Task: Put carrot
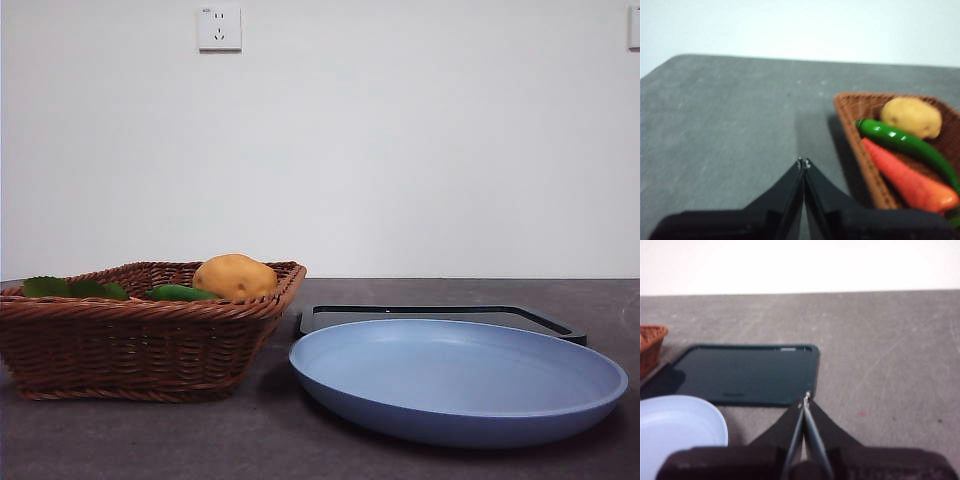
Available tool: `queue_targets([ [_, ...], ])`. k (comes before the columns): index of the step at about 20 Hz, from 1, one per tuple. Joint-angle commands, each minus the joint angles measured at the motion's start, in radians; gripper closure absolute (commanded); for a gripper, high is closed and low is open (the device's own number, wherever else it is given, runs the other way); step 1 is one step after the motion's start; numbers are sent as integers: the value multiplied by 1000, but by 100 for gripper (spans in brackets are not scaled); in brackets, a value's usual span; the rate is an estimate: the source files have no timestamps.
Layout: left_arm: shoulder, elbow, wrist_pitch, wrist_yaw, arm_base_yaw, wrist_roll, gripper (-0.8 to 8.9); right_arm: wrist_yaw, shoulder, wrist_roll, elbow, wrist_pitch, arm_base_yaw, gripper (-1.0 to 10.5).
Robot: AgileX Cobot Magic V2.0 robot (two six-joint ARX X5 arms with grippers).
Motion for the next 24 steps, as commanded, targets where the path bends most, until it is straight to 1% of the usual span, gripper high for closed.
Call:
queue_targets([
  [1,-5,-11,41,47,2,-23,805,2,-2,38,-5,40,2,943],
  [3,-5,-11,65,89,2,-49,805,2,-2,89,-5,53,2,943],
  [5,-5,-11,85,135,2,-90,805,2,-2,163,-5,59,2,943],
  [8,-5,-11,124,217,2,-162,805,-1,-2,290,-5,69,2,943],
  [12,-5,-11,171,289,2,-269,805,-3,-2,475,-5,103,2,943],
  [13,-5,-11,179,300,2,-280,805,-4,-2,514,-5,103,2,943],
  [15,-5,-11,189,319,2,-296,806,-8,-2,569,-5,103,2,943],
  [16,-5,-11,190,317,2,-315,806,-28,-2,587,-4,103,2,943],
  [20,-5,-7,174,315,2,-385,807,-123,5,608,5,97,2,944],
  [21,-5,1,152,312,2,-393,807,-136,11,620,16,79,2,944],
  [24,7,44,53,288,2,-392,807,-136,42,651,74,-7,2,944],
])
